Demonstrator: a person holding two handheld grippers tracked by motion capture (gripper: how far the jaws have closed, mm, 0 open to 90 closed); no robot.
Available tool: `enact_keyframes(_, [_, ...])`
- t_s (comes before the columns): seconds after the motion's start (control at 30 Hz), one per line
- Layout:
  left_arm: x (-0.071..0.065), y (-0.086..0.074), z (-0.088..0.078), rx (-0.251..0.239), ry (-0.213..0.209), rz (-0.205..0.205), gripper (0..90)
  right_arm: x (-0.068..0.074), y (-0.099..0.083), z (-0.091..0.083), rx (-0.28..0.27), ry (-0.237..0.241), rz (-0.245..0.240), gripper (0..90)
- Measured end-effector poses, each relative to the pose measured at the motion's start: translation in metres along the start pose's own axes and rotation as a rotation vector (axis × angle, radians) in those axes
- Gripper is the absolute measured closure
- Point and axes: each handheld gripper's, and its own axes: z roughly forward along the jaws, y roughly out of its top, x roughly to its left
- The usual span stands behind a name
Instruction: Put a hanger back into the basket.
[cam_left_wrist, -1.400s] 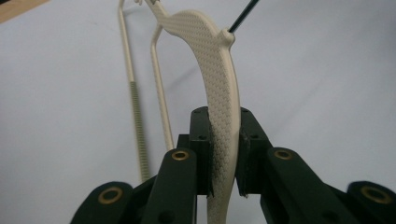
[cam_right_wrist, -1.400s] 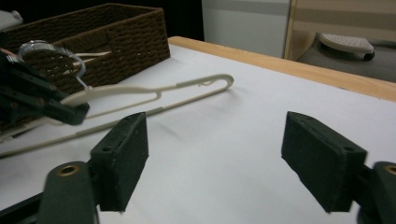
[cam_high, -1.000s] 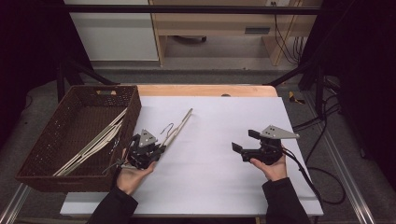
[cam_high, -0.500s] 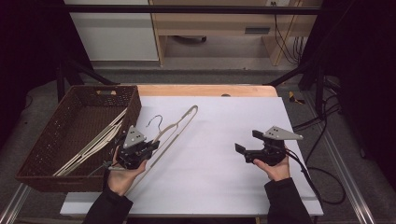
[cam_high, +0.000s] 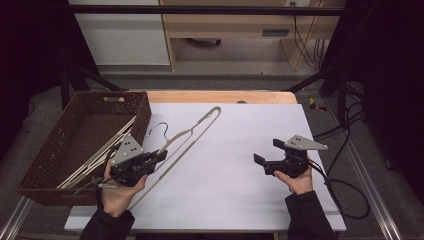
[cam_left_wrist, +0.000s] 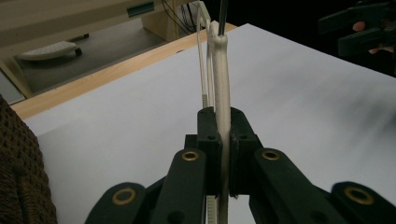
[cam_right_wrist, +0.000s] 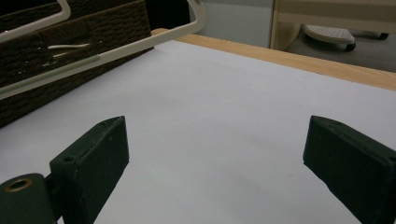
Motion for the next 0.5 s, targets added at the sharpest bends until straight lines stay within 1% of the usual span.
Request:
enact_keyframes(0.1, [0.002,0.005,-0.011,-0.021,0.001,0.007,85.9,0.001,0.0,-0.002,-0.003,0.009,0.002,6.3])
enact_keyframes(0.17, [0.004,0.008,-0.019,-0.038,0.0,0.017,85.9,0.001,0.0,-0.004,-0.011,0.015,-0.003,5.8])
enact_keyframes(0.27, [0.009,0.013,-0.031,-0.063,-0.007,0.019,85.9,0.001,0.001,-0.008,-0.015,0.016,-0.015,5.2])
enact_keyframes(0.3, [0.011,0.015,-0.035,-0.066,-0.007,0.025,85.9,0.001,0.001,-0.009,-0.016,0.015,-0.019,5.2])
enact_keyframes(0.37, [0.017,0.02,-0.042,-0.072,-0.001,0.027,85.9,0.001,0.0,-0.012,-0.025,0.016,-0.01,5.2])
enact_keyframes(0.4, [0.02,0.022,-0.045,-0.077,0.002,0.028,85.9,0.0,0.0,-0.013,-0.024,0.017,-0.016,5.2])
enact_keyframes(0.5, [0.031,0.029,-0.057,-0.091,0.0,0.024,85.9,0.0,-0.002,-0.016,-0.024,0.011,-0.012,5.1])
